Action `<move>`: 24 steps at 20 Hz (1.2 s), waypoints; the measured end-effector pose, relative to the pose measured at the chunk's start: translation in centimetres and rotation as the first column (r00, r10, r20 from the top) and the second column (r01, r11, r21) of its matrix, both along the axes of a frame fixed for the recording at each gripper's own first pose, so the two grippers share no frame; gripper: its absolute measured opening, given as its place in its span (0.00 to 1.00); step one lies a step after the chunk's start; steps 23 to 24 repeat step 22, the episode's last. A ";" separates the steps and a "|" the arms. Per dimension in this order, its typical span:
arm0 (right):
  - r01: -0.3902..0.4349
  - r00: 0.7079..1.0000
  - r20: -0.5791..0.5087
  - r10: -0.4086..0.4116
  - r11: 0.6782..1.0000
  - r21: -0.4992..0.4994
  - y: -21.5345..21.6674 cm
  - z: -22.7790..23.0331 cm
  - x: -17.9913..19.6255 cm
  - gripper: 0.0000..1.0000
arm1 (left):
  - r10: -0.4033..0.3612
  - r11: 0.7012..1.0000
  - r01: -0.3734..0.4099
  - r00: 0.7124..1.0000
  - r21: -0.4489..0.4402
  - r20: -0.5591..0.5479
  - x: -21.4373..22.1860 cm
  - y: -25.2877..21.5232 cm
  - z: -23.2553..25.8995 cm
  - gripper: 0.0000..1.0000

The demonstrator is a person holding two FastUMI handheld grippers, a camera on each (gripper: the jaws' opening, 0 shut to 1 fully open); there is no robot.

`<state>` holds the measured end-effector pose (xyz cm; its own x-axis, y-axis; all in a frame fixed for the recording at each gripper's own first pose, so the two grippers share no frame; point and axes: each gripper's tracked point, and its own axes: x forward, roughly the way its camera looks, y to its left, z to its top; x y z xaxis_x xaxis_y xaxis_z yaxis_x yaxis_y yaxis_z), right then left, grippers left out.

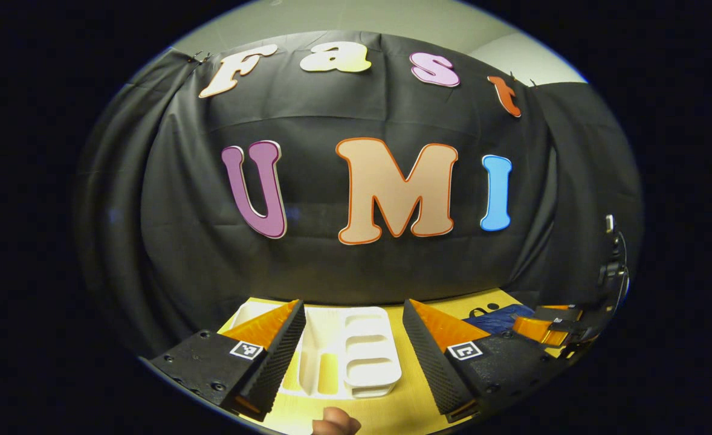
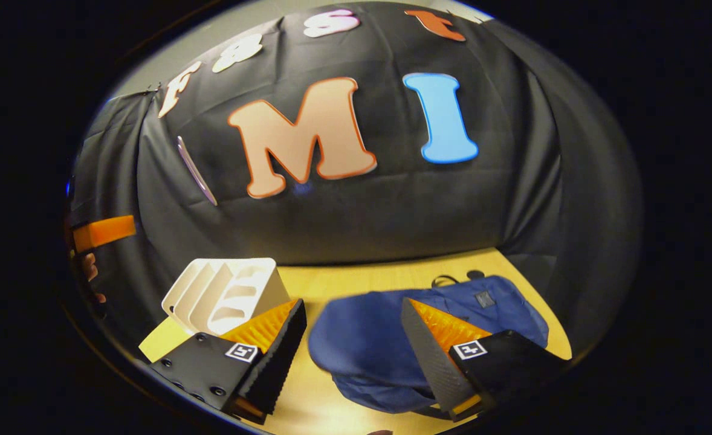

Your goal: Open the schoolbag, grab two books from the bookshelf and put them into the schoolbag.

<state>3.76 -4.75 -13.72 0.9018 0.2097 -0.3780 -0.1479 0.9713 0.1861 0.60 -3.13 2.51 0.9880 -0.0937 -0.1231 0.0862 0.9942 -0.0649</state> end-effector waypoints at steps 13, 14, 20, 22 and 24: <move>0.039 0.952 0.304 -0.025 0.998 -0.041 2.4 14.7 0.0 1.00 | 0.021 1.000 -0.019 0.995 -0.024 0.100 -0.8 1.5 3.2 0.94; 0.041 0.950 0.310 -0.027 0.998 -0.038 1.9 15.1 -0.2 1.00 | 0.026 0.999 -0.024 0.994 -0.021 0.108 -0.7 1.7 3.4 0.94; 0.044 0.941 0.338 -0.026 0.998 -0.047 2.2 16.1 -0.5 1.00 | 0.030 1.000 -0.029 0.992 -0.011 0.126 -0.6 1.8 3.5 0.94; 0.045 0.940 0.339 -0.025 0.998 -0.052 2.1 16.1 -0.4 1.00 | 0.030 1.000 -0.030 0.992 -0.007 0.126 -0.5 1.7 3.5 0.94; 0.045 0.940 0.339 -0.025 0.998 -0.052 2.1 16.1 -0.4 1.00 | 0.030 1.000 -0.030 0.992 -0.007 0.126 -0.5 1.7 3.5 0.94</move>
